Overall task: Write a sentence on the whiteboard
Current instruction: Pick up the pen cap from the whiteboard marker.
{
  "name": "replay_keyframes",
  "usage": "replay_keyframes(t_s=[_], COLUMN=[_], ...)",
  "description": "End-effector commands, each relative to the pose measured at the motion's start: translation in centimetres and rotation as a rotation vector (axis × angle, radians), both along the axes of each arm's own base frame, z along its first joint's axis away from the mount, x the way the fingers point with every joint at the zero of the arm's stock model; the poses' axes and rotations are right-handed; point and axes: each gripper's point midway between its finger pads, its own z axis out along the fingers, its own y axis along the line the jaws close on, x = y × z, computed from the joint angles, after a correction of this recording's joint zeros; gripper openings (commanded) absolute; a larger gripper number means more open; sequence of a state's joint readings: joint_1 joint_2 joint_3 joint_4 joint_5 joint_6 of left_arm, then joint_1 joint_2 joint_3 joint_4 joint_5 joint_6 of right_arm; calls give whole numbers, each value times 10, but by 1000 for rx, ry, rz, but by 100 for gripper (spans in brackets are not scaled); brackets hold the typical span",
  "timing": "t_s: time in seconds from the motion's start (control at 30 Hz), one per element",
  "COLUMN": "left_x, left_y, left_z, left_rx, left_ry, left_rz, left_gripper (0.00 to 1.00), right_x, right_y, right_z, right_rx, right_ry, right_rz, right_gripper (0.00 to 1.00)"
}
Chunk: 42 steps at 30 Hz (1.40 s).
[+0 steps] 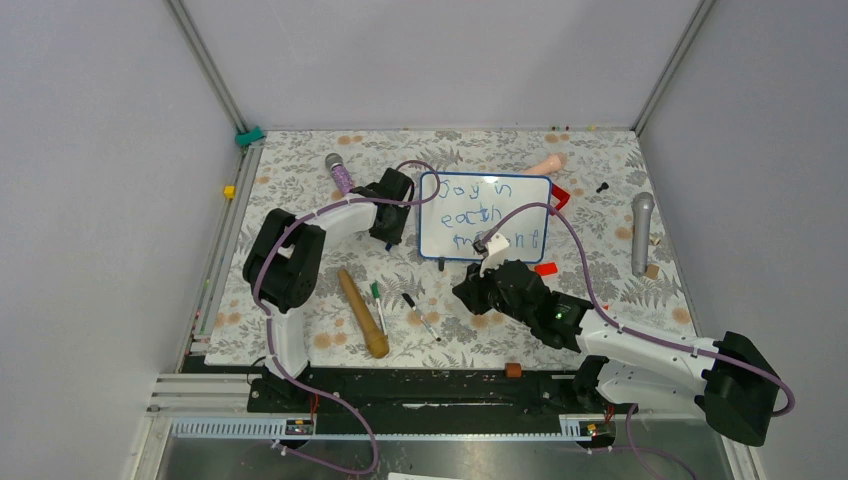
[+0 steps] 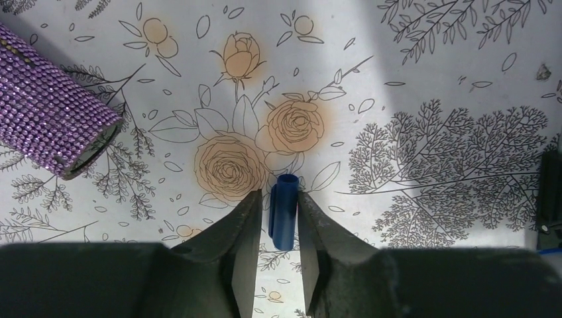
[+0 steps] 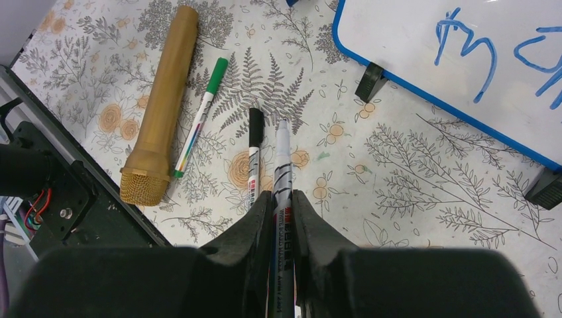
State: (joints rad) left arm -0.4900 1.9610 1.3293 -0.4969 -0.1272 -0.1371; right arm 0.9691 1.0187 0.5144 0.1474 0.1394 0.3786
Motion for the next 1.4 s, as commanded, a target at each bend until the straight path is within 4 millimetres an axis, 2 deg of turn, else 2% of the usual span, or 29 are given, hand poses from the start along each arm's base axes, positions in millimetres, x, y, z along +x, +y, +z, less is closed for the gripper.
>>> replay_keyframes(t_s=[0.0,0.1,0.23,0.4,0.5,0.53,0.57,0.73,0.87,1.0,1.1,1.23,1.37], left_x=[-1,-6,-13,-20,-23,-23,-22,-23,-35,-64,-86,-113,-136], left_y=[3,7,10,9,9,10,10,21,23,-9,-34,-55,-65], left_z=[-2,2,6,-8,-16,-15,-13,14,59,100,120,135,127], left_rx=[2,-12,-21,0,13,14,11,-24,-63,-76,-96,-131,-163], left_ry=[9,-7,-19,62,103,100,89,-72,-311,-568,-740,-926,-959], left_rz=[28,41,56,43,40,42,46,94,91,-79,-240,-401,-535], left_gripper=[28,39,39,26,10,1,0,0,0,0,0,0,0], right_x=[5,4,4,4,3,3,3,2,-4,-23,-34,-44,-52], right_y=[10,10,9,9,8,8,8,8,3,2,-5,-21,-43], right_z=[23,24,24,24,25,25,26,33,47,62,67,75,75], right_rx=[45,46,49,50,52,52,53,53,24,17,4,2,38], right_ry=[-26,-26,-26,-27,-31,-31,-31,-39,-8,91,156,180,197], right_rz=[2,1,-2,-2,-1,-1,-3,10,17,60,61,35,-33], right_gripper=[0,0,0,0,0,0,0,0,0,0,0,0,0])
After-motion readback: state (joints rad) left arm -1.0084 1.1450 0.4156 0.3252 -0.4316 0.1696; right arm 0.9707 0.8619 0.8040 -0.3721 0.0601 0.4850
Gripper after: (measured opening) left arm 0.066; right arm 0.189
